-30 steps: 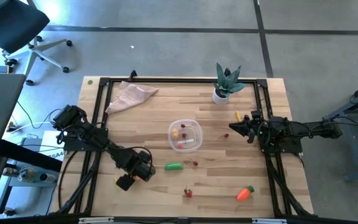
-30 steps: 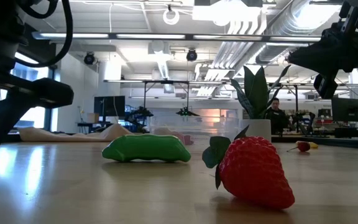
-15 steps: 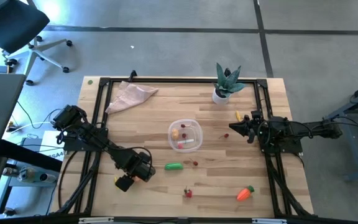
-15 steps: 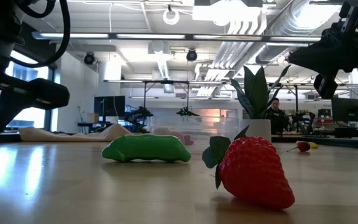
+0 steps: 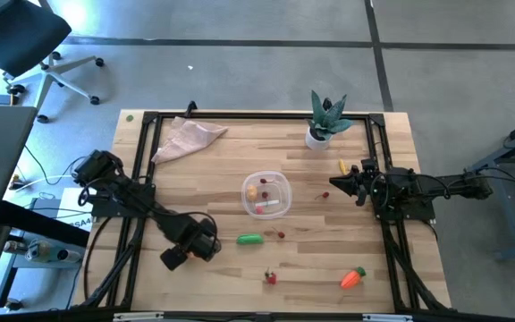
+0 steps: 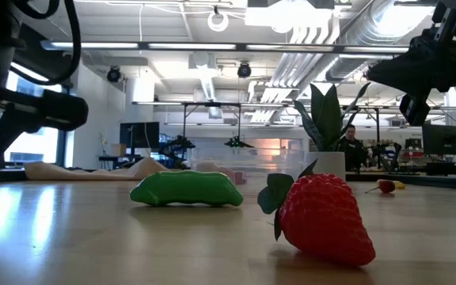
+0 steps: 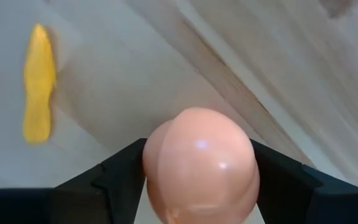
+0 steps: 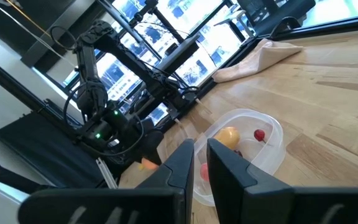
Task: Pick and placing Produce into tupperware
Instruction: Put the orange peach into the transparent bin
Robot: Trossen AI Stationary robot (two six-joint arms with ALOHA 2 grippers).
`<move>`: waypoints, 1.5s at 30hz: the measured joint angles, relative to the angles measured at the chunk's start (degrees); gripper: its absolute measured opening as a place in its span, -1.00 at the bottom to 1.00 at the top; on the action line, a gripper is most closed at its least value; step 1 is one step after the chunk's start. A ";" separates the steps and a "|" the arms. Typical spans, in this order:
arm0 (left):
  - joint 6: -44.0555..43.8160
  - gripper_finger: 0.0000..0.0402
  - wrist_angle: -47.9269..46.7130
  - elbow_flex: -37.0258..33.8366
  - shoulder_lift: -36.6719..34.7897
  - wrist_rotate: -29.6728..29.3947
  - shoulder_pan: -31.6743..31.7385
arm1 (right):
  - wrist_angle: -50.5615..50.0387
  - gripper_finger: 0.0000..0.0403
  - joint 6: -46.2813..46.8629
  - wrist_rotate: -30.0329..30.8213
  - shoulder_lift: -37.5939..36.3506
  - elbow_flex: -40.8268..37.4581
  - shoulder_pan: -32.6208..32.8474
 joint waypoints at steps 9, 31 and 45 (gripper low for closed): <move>13.24 0.19 -2.16 0.03 -0.62 -3.63 -1.04 | -0.02 -0.82 0.00 0.02 0.00 0.00 0.00; 2.50 0.36 -1.18 0.10 -0.64 -3.66 -0.95 | 0.00 -0.82 0.00 0.00 0.00 0.00 0.00; -13.25 0.75 0.42 0.10 -0.66 -5.39 -3.15 | -0.01 -0.82 0.00 0.02 0.00 0.00 0.00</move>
